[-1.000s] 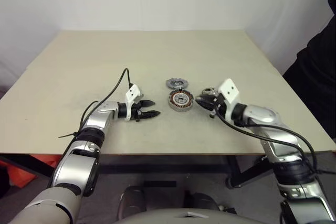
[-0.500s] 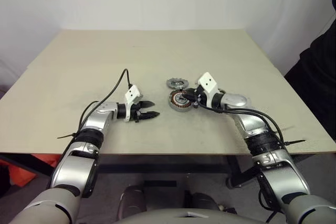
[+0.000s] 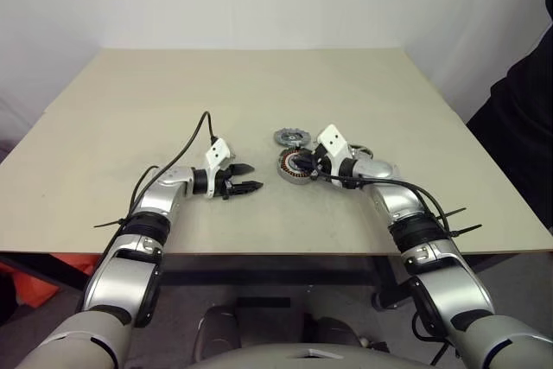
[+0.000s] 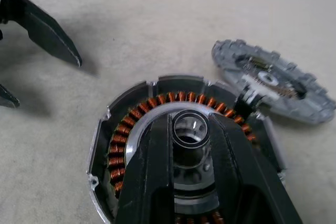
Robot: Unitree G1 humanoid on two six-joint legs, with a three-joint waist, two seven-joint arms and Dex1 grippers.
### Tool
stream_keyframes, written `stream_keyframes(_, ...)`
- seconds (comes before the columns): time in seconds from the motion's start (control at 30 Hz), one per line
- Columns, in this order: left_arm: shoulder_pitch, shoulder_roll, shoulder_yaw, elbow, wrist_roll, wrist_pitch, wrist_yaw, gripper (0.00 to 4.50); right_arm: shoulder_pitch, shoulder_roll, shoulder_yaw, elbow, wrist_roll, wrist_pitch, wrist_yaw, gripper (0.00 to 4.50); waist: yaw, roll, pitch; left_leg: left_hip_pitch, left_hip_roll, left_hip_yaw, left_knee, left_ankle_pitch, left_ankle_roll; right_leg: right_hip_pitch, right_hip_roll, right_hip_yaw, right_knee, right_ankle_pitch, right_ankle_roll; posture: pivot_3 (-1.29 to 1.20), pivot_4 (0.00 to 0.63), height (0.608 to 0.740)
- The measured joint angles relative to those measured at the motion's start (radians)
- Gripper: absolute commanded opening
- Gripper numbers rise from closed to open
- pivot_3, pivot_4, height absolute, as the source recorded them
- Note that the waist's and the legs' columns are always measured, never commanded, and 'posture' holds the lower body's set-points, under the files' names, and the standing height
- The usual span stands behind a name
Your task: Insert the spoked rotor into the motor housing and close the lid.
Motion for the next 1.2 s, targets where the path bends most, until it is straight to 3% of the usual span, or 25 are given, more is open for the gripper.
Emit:
stream_keyframes(0.87,0.013,0.015,0.000,-0.019,-0.001,0.012,0.032,2.98,0.013,-0.009,0.000,-0.041,-0.027,0.002,0.025,0.56,0.000,0.000,0.000,0.000,0.000,0.000,0.000,0.000,0.000,0.000,0.000,0.000,0.000,0.000,0.000,0.00,0.000,0.740)
stream_keyframes(1.2,0.013,0.016,0.000,-0.019,-0.001,0.011,0.035,2.98,0.013,-0.010,-0.004,-0.048,-0.036,0.007,0.022,4.05,0.000,0.000,0.000,0.000,0.000,0.000,0.000,0.000,0.000,0.000,0.000,0.000,0.000,0.000,0.000,0.00,0.000,0.740)
